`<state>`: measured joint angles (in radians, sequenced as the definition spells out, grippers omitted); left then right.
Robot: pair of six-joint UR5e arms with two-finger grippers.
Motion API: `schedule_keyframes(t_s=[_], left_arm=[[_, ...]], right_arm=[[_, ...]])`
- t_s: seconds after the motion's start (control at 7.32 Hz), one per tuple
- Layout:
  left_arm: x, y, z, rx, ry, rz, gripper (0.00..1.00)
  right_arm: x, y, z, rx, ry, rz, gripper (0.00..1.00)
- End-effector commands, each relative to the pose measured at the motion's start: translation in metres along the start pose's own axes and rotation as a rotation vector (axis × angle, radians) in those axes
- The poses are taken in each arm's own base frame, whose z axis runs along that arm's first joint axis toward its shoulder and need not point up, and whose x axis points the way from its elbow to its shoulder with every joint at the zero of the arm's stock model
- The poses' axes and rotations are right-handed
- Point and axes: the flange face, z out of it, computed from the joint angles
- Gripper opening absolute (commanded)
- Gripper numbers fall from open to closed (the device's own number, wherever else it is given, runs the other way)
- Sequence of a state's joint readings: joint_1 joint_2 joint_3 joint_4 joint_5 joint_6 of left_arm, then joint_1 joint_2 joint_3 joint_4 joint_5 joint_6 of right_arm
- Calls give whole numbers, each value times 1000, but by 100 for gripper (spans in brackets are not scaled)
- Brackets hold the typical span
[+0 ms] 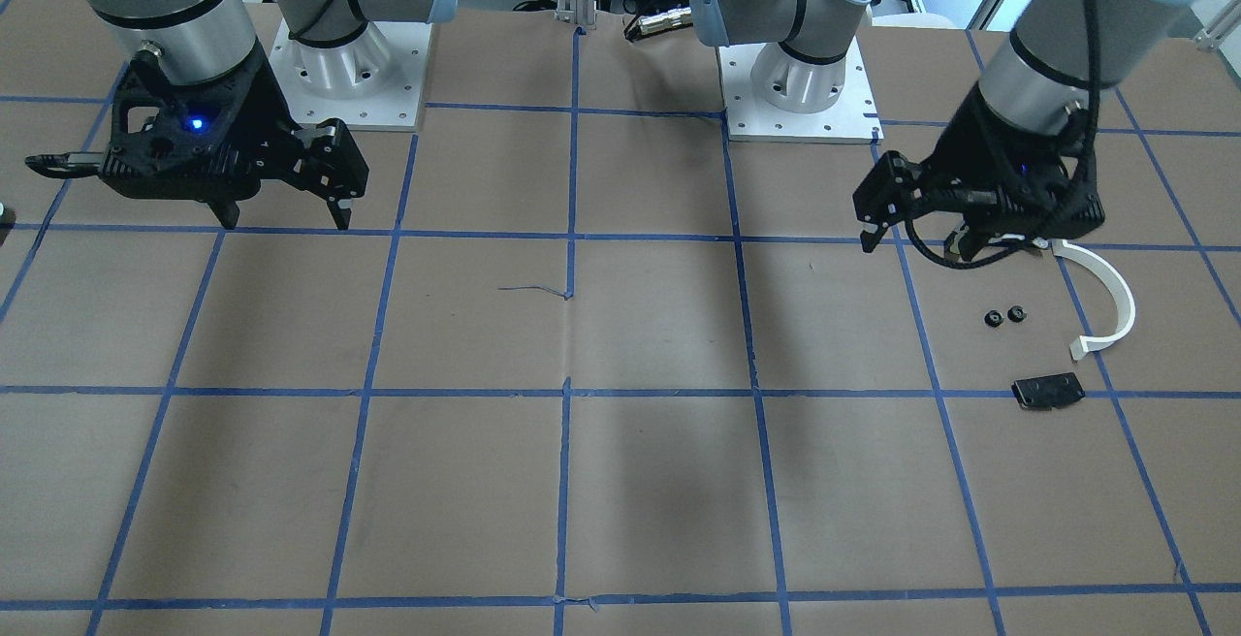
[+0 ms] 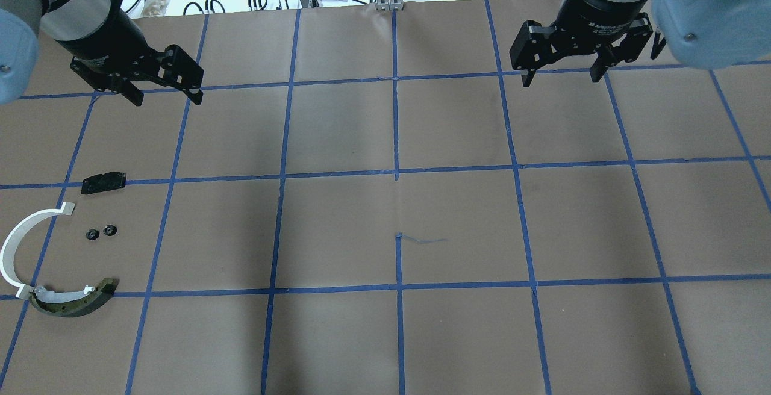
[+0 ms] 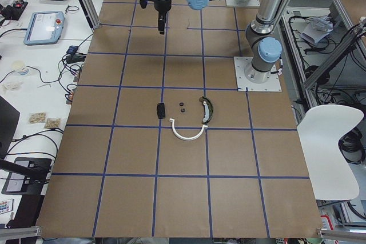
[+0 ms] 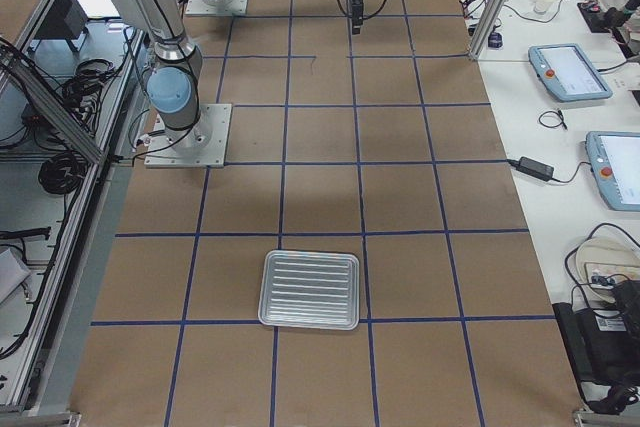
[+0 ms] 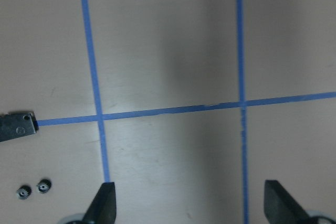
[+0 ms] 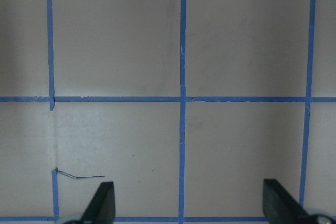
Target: Place bearing gear from tray to pile
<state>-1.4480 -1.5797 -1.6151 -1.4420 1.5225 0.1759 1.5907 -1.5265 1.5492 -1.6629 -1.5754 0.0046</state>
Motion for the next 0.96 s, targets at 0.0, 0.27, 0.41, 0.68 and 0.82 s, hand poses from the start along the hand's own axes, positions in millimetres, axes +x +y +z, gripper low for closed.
schedule_keyframes(t_s=[0.0,0.27,0.41,0.68,0.82], left_arm=[[47,20,-12,14,-13,18,100],[47,34,-6,-46,-23,18,100],[42,41,-1,-99,-38,22,100],[38,42,2,-113,-66,18,100],[38,42,3,-114,-66,9,100]], right_arm=[[0,0,0,0,-2,0,100],[0,1,0,0,-2,0,100],[-1,1,0,0,-2,-2,100],[0,0,-1,3,0,-2,100],[0,0,-1,1,0,-2,100]])
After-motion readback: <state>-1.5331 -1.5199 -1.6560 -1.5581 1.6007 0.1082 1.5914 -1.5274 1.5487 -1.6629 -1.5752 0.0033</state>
